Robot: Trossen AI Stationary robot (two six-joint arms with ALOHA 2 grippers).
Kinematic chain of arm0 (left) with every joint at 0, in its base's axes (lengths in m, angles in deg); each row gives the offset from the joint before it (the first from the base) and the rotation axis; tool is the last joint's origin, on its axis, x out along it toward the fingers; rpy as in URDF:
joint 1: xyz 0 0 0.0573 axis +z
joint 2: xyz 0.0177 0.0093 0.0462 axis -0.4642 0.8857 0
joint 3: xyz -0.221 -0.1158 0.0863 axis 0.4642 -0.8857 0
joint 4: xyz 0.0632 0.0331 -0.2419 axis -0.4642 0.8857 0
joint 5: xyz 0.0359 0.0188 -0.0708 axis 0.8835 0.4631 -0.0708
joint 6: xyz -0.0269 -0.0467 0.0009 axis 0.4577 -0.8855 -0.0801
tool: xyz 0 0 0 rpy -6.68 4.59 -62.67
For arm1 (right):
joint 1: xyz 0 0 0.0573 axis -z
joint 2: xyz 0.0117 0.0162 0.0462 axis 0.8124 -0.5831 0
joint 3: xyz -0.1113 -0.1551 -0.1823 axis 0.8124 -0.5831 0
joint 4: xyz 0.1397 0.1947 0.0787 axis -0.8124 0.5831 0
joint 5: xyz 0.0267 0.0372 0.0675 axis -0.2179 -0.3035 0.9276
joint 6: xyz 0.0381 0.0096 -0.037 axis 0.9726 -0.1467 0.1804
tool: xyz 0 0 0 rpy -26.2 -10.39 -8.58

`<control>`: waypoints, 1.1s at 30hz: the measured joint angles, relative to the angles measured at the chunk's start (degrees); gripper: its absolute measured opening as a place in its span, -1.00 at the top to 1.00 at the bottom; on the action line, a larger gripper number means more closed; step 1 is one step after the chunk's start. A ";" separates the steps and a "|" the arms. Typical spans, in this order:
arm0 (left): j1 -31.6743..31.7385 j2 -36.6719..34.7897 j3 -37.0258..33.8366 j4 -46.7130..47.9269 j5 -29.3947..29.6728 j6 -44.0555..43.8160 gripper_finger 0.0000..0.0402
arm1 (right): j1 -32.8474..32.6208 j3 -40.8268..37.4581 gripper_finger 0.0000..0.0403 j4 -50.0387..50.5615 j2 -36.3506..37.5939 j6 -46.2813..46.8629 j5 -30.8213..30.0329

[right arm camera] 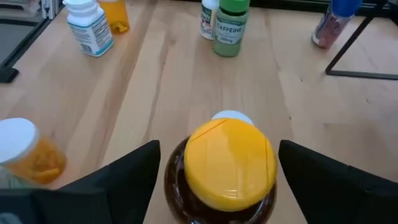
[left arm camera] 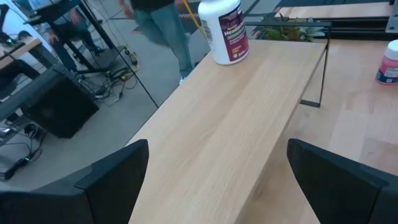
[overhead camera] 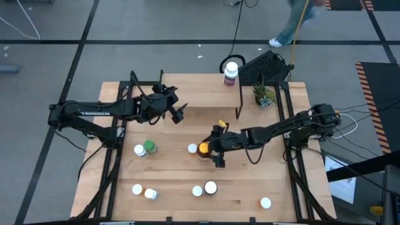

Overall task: Pick and place medicine bottles onto shelf by color
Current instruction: Put the yellow pill bottle on the shelf

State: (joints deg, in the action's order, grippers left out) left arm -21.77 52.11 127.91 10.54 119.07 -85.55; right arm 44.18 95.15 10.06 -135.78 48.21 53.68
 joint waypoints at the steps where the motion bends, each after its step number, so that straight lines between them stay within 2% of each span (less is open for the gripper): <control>1: 0.00 0.00 0.00 -0.29 0.00 0.14 -0.92 | 0.00 0.00 -0.54 0.44 0.29 0.35 0.00; 8: 0.02 0.00 0.00 -0.38 0.00 -0.07 -0.92 | 0.00 -0.02 -0.30 2.81 0.60 0.72 0.00; 15: 0.04 0.00 0.00 -0.40 -0.02 -0.33 -0.92 | 0.65 -0.02 -0.15 2.18 0.64 -0.09 0.04; 19: 0.04 0.00 0.00 -0.37 -0.02 -0.33 -0.92 | 1.64 -0.02 0.02 2.35 0.66 0.66 0.15; 27: 0.04 0.00 0.00 0.03 -0.02 0.39 -0.92 | 2.27 -0.08 0.03 4.34 3.15 -0.27 3.40; 33: 0.04 0.00 0.00 0.57 -0.04 -0.33 -0.92 | 3.01 -0.09 0.03 9.84 11.18 -1.37 3.29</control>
State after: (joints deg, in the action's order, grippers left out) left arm -21.73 52.11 127.91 11.10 119.02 -85.87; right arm 47.18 95.06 19.90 -124.60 46.84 56.97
